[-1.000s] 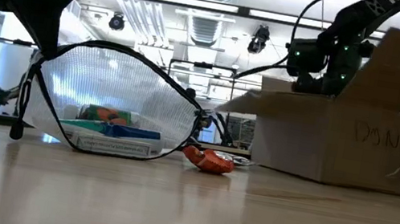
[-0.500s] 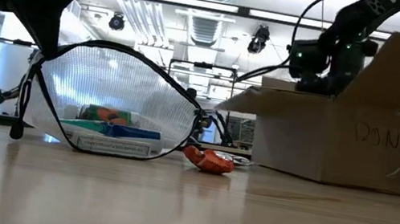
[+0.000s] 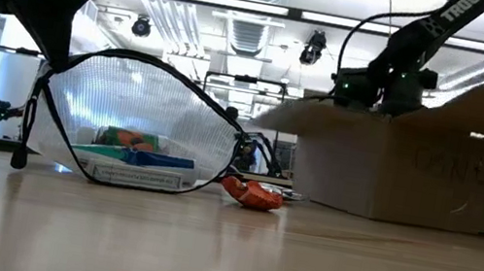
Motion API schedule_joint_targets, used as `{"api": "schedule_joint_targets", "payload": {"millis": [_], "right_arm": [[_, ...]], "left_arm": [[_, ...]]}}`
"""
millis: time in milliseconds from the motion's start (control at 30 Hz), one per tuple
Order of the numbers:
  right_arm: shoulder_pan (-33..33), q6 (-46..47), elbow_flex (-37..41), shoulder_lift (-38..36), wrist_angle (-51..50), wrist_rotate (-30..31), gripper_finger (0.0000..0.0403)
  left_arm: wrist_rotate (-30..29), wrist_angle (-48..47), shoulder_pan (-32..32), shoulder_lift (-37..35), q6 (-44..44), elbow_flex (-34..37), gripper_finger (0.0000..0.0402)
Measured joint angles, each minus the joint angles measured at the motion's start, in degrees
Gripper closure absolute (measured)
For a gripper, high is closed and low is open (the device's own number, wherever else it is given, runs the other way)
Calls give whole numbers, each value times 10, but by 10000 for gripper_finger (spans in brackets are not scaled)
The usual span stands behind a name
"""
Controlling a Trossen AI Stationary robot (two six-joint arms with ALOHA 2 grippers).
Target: Unpack boxes
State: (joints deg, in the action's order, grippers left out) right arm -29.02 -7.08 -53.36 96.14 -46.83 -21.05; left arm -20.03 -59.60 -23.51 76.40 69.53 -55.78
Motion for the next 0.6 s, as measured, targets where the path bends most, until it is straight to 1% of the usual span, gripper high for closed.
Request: {"api": "schedule_joint_targets", "payload": {"millis": [200,300,500,600], "right_arm": [[0,4,1,9,16,-4,124],[0,17,1,0,37,0,156],[-4,38,2,-14,62,13,234],[-6,42,2,-17,61,16,258]], "left_arm": [[0,-1,0,0,1,0,402],[0,-2,0,0,1,0,402],[0,-3,0,0,0,0,402],[0,-4,0,0,0,1,402]]}}
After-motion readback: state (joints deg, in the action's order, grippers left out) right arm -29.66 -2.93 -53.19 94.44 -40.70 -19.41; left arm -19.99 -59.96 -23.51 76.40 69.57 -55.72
